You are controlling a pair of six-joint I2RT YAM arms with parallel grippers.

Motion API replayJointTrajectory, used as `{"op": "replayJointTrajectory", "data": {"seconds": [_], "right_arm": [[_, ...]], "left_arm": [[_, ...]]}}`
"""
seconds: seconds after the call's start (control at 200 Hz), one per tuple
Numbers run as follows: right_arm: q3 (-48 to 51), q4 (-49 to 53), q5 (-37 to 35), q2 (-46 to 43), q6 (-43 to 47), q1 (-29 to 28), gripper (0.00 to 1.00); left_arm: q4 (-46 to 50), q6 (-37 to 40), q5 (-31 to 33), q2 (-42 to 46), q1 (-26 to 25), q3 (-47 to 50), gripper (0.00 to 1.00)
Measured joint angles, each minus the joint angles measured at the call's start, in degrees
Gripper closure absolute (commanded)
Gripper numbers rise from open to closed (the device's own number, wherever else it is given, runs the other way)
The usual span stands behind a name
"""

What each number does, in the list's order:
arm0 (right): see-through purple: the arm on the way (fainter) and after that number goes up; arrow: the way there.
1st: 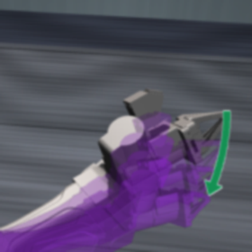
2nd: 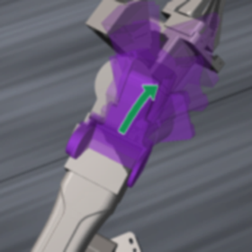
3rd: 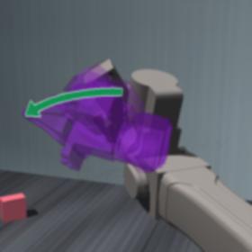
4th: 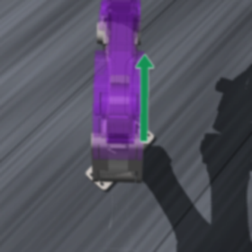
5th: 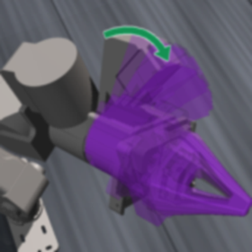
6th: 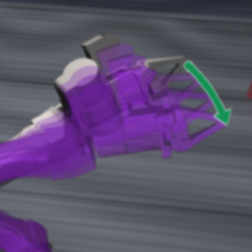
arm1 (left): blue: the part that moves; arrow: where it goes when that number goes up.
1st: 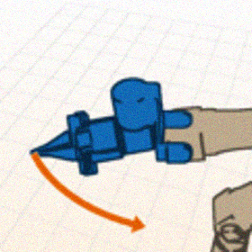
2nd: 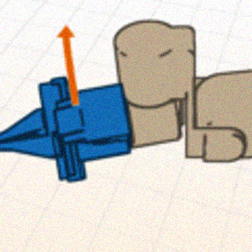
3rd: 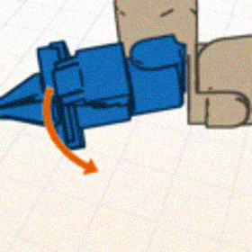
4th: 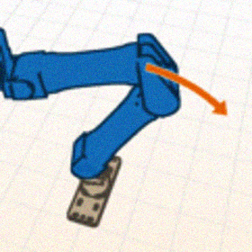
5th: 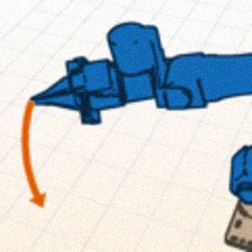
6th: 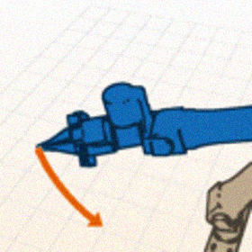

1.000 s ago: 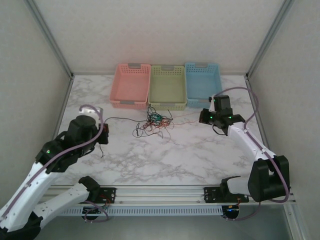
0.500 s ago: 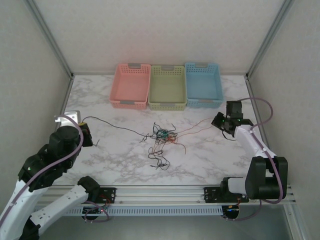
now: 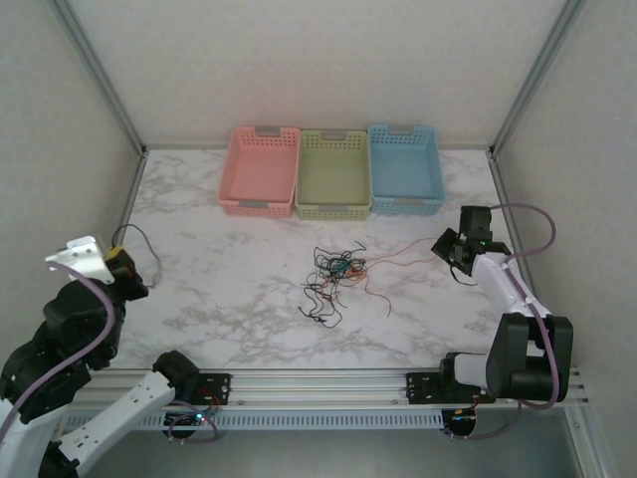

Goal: Untangle the cables

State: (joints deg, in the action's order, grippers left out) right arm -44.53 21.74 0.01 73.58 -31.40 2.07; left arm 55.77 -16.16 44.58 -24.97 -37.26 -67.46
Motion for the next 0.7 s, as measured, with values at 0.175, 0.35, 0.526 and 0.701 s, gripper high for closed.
{"op": "replayJointTrajectory", "data": {"seconds": [0.175,0.35,0.526,0.701], "right_arm": [[0.3,-0.4,1.3,0.0,0.0,0.0,1.00],[1.0,-1.0,3.3,-0.4,0.0,0.0,1.00],[2.1,-1.9,5.2,-1.8,0.0,0.0,1.00],[2.9,-2.7,6.9,-1.9,-0.3,0.0,1.00]], "left_arm": [[-1.9,0.7,-2.6,0.2,0.0,-0.6,1.00],[-4.3,0.8,-11.3,-4.5,0.0,-1.4,1.00],[-7.4,0.7,-18.5,-13.8,0.0,-3.8,1.00],[-11.6,0.5,-22.4,-27.0,0.4,-10.1,1.00]]}}
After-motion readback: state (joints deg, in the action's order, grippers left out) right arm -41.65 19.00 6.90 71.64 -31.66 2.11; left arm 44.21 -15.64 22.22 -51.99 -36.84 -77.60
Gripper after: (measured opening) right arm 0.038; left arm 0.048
